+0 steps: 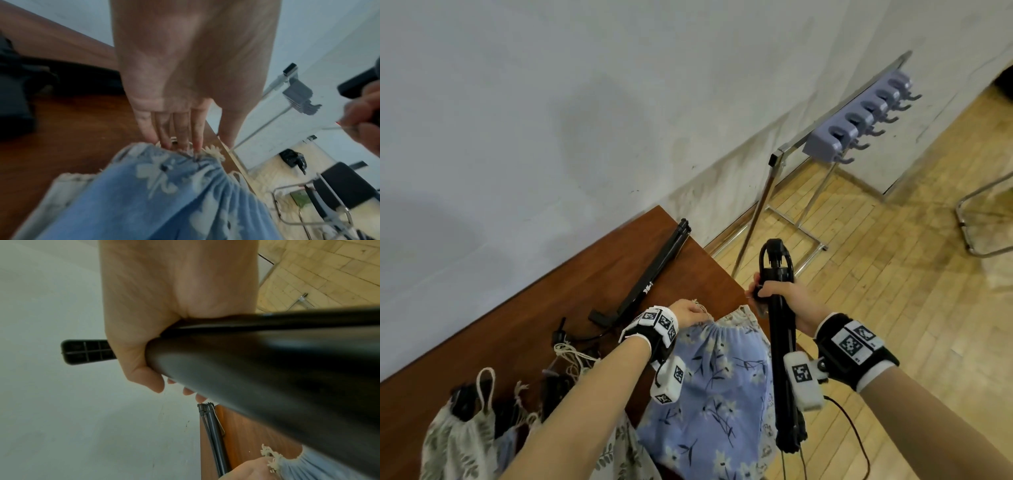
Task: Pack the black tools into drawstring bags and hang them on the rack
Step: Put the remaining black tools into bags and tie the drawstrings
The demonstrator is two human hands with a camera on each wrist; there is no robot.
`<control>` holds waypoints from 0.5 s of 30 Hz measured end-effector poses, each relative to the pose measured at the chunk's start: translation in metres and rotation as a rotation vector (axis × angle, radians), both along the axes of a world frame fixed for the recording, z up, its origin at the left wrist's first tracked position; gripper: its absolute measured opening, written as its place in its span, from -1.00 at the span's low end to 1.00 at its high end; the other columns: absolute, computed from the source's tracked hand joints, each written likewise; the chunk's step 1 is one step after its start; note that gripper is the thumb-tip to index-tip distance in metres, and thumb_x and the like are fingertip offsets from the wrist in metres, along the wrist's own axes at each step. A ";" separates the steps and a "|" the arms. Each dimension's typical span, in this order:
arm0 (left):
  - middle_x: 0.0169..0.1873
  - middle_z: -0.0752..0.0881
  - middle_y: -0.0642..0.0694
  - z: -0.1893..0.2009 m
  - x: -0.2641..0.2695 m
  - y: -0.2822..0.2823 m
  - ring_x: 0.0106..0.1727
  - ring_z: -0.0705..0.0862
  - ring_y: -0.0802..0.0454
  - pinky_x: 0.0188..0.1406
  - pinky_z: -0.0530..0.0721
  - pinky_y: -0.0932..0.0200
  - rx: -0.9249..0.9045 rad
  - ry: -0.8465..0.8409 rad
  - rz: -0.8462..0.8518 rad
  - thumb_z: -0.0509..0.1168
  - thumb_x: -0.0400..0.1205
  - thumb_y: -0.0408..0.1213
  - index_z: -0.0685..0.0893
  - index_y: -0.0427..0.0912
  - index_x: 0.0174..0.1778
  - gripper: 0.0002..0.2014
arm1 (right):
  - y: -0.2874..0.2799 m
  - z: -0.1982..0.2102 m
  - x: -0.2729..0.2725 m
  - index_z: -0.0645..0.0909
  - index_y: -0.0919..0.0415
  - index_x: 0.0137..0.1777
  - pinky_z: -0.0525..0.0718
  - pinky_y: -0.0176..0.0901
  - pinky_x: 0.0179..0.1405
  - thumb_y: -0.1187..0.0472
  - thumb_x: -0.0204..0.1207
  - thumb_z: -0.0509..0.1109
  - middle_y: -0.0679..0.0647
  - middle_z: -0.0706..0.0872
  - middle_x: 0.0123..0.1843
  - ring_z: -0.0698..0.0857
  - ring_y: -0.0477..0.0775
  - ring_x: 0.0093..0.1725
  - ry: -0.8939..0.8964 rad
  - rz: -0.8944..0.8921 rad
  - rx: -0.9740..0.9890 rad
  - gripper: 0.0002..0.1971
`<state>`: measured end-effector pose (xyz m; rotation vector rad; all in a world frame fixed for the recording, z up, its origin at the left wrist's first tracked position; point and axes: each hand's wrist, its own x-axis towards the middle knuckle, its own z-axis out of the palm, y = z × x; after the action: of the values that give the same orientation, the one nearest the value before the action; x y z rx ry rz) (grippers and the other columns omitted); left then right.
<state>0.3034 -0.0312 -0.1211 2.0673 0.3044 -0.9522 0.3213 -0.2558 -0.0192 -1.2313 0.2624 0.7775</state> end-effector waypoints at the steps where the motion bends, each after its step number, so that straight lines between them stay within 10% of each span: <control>1: 0.07 0.74 -0.19 -0.002 0.003 -0.007 0.31 0.58 0.07 0.20 0.41 0.31 0.010 0.016 -0.033 0.37 0.60 -0.13 0.70 -0.30 -0.06 -0.74 | 0.000 -0.004 0.002 0.61 0.23 -0.06 0.63 0.04 -0.10 0.45 0.25 0.42 0.18 0.66 -0.12 0.70 0.18 -0.05 0.008 -0.013 0.001 -0.74; 5: 0.27 0.66 -0.33 -0.017 0.013 -0.025 0.37 0.57 -0.12 0.34 0.47 0.10 0.065 0.028 -0.138 0.40 0.58 -0.16 0.73 -0.30 -0.12 -0.77 | -0.001 -0.013 0.010 0.65 0.23 -0.08 0.64 0.05 -0.04 0.42 0.24 0.44 0.18 0.68 -0.12 0.64 0.22 -0.02 -0.005 -0.006 -0.074 -0.76; 11: -0.37 0.65 0.03 0.025 0.024 -0.016 -0.49 0.45 0.15 -0.46 0.44 0.33 -0.061 -0.251 -0.173 0.21 0.70 -0.26 0.72 -0.13 -0.15 -0.80 | -0.005 -0.002 0.020 0.62 0.23 -0.03 0.62 0.08 -0.09 0.39 0.26 0.43 0.17 0.69 -0.12 0.58 0.28 0.04 -0.021 0.040 -0.069 -0.74; 15: -0.13 0.75 -0.19 0.097 0.041 0.007 -0.42 0.46 0.10 -0.33 0.47 0.24 -0.258 -0.389 -0.048 0.18 0.71 -0.24 0.67 0.00 -0.39 -0.66 | -0.008 0.022 0.022 0.60 0.23 0.00 0.65 0.02 -0.14 0.42 0.29 0.40 0.16 0.68 -0.11 0.55 0.28 0.08 -0.038 0.056 0.004 -0.73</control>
<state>0.3448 -0.0239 -0.0239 1.9715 -0.0702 -0.5628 0.3436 -0.2638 0.0030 -1.2527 0.1967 0.8016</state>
